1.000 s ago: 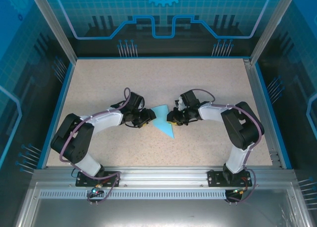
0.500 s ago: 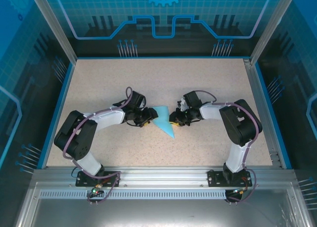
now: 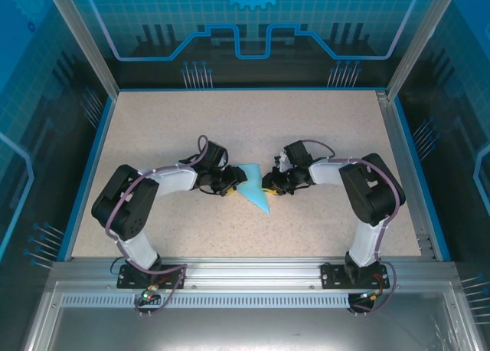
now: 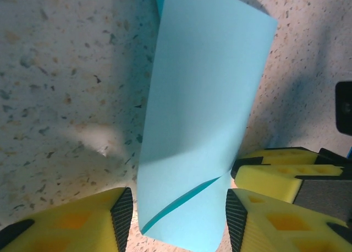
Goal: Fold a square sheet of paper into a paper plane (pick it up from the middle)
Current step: Fold the wing for the fifth time at the center of the table.
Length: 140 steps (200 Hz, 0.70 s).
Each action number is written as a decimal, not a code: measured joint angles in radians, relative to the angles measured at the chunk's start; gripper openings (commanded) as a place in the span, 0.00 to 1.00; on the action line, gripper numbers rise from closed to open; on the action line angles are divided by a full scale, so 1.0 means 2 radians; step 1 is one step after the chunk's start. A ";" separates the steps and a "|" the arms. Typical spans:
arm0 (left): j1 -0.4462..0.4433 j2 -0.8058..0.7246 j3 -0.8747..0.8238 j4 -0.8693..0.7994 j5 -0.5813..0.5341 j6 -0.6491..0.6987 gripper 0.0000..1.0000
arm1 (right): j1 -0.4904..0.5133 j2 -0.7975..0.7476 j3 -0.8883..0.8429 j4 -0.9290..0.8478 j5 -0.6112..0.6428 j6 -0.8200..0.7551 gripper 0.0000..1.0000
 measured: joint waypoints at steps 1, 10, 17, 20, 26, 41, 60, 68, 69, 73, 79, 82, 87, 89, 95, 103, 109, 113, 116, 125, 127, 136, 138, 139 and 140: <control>0.000 0.000 0.000 0.000 0.000 0.000 0.51 | 0.000 0.000 0.000 0.000 0.000 0.000 0.22; 0.000 0.001 0.000 0.004 0.000 -0.002 0.51 | 0.000 0.000 0.000 0.000 0.000 0.000 0.22; 0.000 0.004 0.000 0.006 0.000 -0.004 0.52 | 0.000 0.000 0.000 0.000 0.000 0.000 0.22; 0.000 0.005 0.001 0.008 0.000 -0.006 0.52 | 0.000 0.000 0.000 0.000 0.000 0.000 0.22; 0.000 0.008 0.001 0.010 0.001 -0.007 0.52 | 0.000 0.000 0.000 0.000 0.000 0.000 0.22; 0.000 0.014 0.002 0.013 0.002 -0.010 0.52 | 0.000 0.000 0.000 0.000 0.000 0.000 0.22; 0.000 0.018 0.002 0.018 0.004 -0.011 0.51 | 0.000 0.000 0.000 0.000 0.000 0.000 0.22; 0.001 0.019 0.002 0.021 0.004 -0.012 0.51 | 0.000 0.000 0.000 0.000 0.000 0.000 0.22; 0.001 0.020 0.002 0.022 0.004 -0.012 0.50 | 0.000 0.000 0.000 0.000 0.000 0.000 0.22; 0.001 0.020 0.003 0.023 0.004 -0.013 0.50 | 0.000 0.000 0.000 0.000 0.000 0.000 0.21; 0.001 0.021 0.003 0.024 0.005 -0.014 0.49 | 0.000 0.000 0.000 0.000 0.000 0.000 0.21; 0.001 0.021 0.004 0.024 0.006 -0.014 0.48 | 0.000 0.000 0.000 0.000 0.000 0.000 0.22; 0.002 0.022 0.005 0.025 0.007 -0.016 0.46 | 0.000 0.000 0.000 0.000 0.000 0.000 0.22; 0.002 0.022 0.005 0.025 0.008 -0.016 0.46 | 0.000 0.000 0.000 0.000 0.000 0.000 0.22; 0.002 0.023 0.006 0.025 0.009 -0.019 0.45 | 0.000 0.001 0.000 0.000 0.000 0.000 0.21; 0.004 0.023 0.008 0.027 0.011 -0.021 0.44 | 0.000 0.001 0.000 0.000 0.000 0.000 0.21; 0.005 0.024 0.009 0.027 0.012 -0.022 0.43 | 0.000 0.001 0.000 0.000 0.000 0.000 0.22; 0.006 0.025 0.010 0.028 0.013 -0.023 0.43 | 0.000 0.001 0.000 0.000 0.000 0.000 0.21; 0.006 0.025 0.010 0.030 0.014 -0.023 0.43 | 0.000 0.001 0.000 0.000 0.000 0.000 0.21; 0.008 0.028 0.012 0.033 0.017 -0.023 0.42 | 0.000 0.002 0.000 0.000 0.000 0.000 0.21; 0.008 0.028 0.012 0.035 0.017 -0.023 0.42 | 0.000 0.002 0.000 0.000 -0.001 0.000 0.21; 0.010 0.031 0.012 0.040 0.021 -0.024 0.42 | -0.001 0.002 0.001 0.000 -0.002 0.000 0.21; 0.010 0.031 0.013 0.041 0.022 -0.024 0.42 | -0.001 0.002 0.001 -0.001 -0.003 0.000 0.21; 0.011 0.031 0.013 0.041 0.022 -0.024 0.42 | -0.001 0.003 0.001 -0.001 -0.003 0.000 0.21; 0.011 0.032 0.012 0.041 0.022 -0.024 0.42 | -0.001 0.003 0.001 -0.001 -0.003 0.000 0.21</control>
